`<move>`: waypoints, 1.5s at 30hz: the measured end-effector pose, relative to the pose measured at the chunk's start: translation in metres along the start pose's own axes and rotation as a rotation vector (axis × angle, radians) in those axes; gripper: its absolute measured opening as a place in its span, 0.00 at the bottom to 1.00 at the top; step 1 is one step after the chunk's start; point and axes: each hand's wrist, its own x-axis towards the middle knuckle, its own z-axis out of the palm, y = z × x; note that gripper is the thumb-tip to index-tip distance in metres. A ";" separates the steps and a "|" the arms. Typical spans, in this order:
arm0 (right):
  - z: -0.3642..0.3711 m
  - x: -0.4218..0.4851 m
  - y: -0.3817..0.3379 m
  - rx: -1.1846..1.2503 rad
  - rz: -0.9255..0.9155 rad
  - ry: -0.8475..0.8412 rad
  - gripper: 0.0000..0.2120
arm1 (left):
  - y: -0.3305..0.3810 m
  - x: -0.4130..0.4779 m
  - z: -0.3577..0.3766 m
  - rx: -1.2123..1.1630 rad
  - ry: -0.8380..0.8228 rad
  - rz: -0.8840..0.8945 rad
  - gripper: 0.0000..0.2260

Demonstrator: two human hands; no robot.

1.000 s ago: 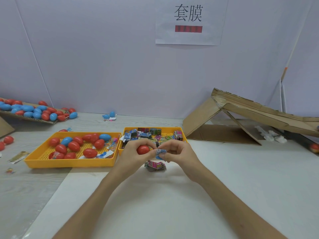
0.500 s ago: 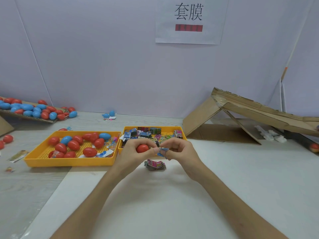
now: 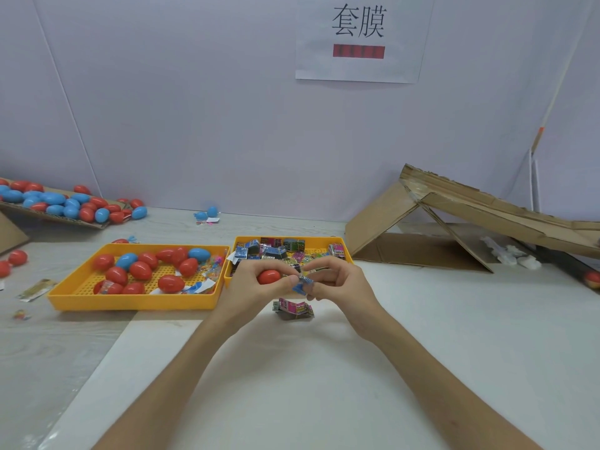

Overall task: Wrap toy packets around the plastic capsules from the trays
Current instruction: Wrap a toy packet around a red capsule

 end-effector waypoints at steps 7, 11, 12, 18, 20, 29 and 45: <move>-0.001 0.001 0.003 -0.036 -0.029 0.079 0.09 | 0.002 -0.001 0.000 -0.019 0.011 -0.045 0.06; 0.001 0.000 0.002 -0.035 -0.020 0.046 0.04 | 0.003 -0.001 0.000 -0.049 0.015 -0.064 0.07; 0.001 0.000 0.002 -0.039 -0.016 0.048 0.04 | 0.003 -0.001 0.000 -0.050 0.011 -0.069 0.07; 0.002 0.000 0.001 -0.022 -0.017 0.066 0.08 | 0.002 -0.001 0.001 -0.067 -0.011 -0.107 0.06; 0.002 0.000 0.001 -0.021 -0.017 0.079 0.08 | 0.001 -0.001 0.001 -0.065 -0.024 -0.121 0.04; 0.001 0.001 0.002 -0.052 0.026 0.099 0.09 | 0.000 -0.001 0.003 -0.034 -0.046 -0.147 0.04; 0.001 0.001 -0.001 -0.062 -0.031 0.194 0.06 | -0.003 0.002 0.000 -0.132 -0.139 -0.079 0.16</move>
